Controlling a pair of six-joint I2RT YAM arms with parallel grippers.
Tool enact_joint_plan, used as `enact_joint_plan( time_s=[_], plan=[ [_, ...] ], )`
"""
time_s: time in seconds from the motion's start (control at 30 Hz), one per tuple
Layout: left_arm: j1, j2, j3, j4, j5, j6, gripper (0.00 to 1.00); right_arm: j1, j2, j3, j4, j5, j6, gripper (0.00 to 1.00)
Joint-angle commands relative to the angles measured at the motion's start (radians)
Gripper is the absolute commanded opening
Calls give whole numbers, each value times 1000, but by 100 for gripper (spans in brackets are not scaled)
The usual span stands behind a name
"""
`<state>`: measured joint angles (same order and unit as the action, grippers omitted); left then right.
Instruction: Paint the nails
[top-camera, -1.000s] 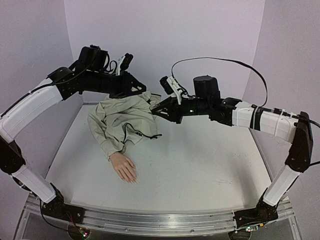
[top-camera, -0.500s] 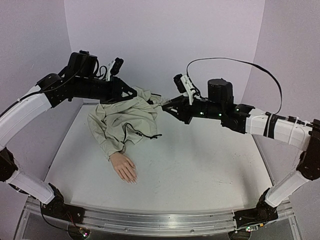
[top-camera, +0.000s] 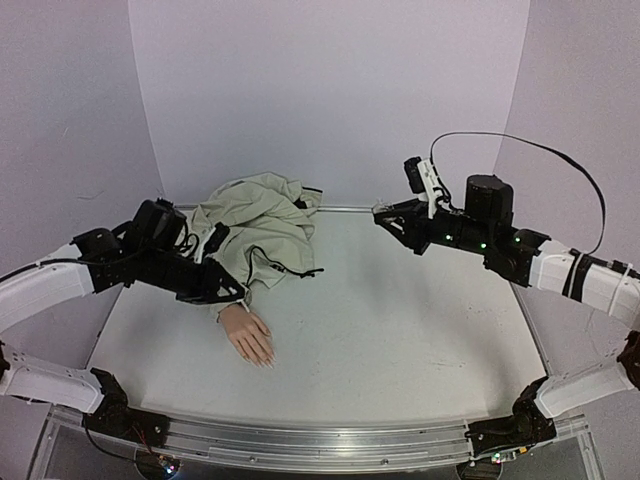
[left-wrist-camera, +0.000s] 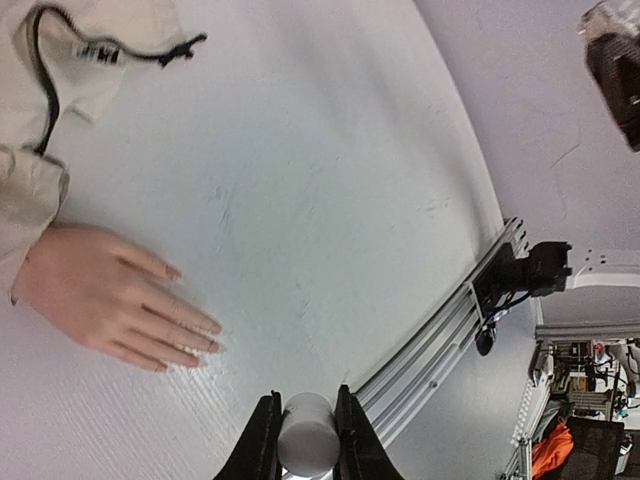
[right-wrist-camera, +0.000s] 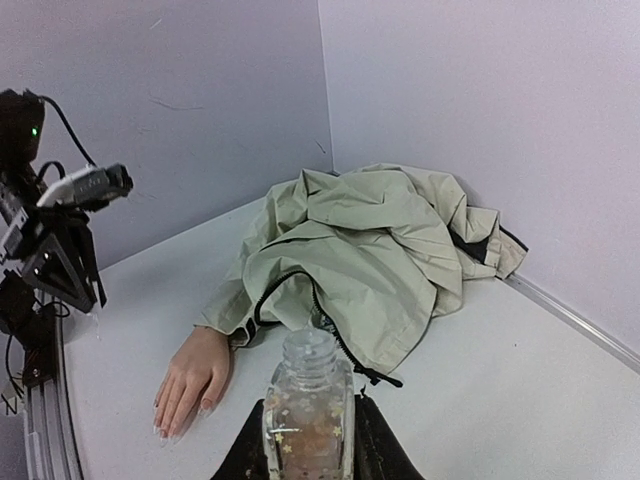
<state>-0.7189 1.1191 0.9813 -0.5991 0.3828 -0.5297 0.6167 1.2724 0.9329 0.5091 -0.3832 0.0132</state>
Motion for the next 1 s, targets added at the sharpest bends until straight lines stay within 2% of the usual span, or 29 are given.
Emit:
enact_joint_plan(
  time_s=[0.0, 0.13, 0.33, 0.47, 0.77, 0.97],
  plan=[
    [3, -106, -162, 174, 41, -45, 0, 3, -74, -20, 93, 27, -5, 0],
    [-35, -120, -244, 229, -7, -38, 0, 3, -113, -45, 91, 56, -47, 0],
    [-157, -46, -268, 273, -132, 36, 0, 3, -135, -61, 91, 42, -70, 0],
    [-168, -27, -307, 323, -181, 70, 0, 4, -139, -65, 91, 33, -84, 0],
    [-168, 129, -285, 359, -123, 159, 0, 3, -153, -72, 89, 36, -103, 0],
    [-168, 175, -281, 365, -126, 192, 0, 3, -150, -69, 85, 38, -110, 0]
  ],
)
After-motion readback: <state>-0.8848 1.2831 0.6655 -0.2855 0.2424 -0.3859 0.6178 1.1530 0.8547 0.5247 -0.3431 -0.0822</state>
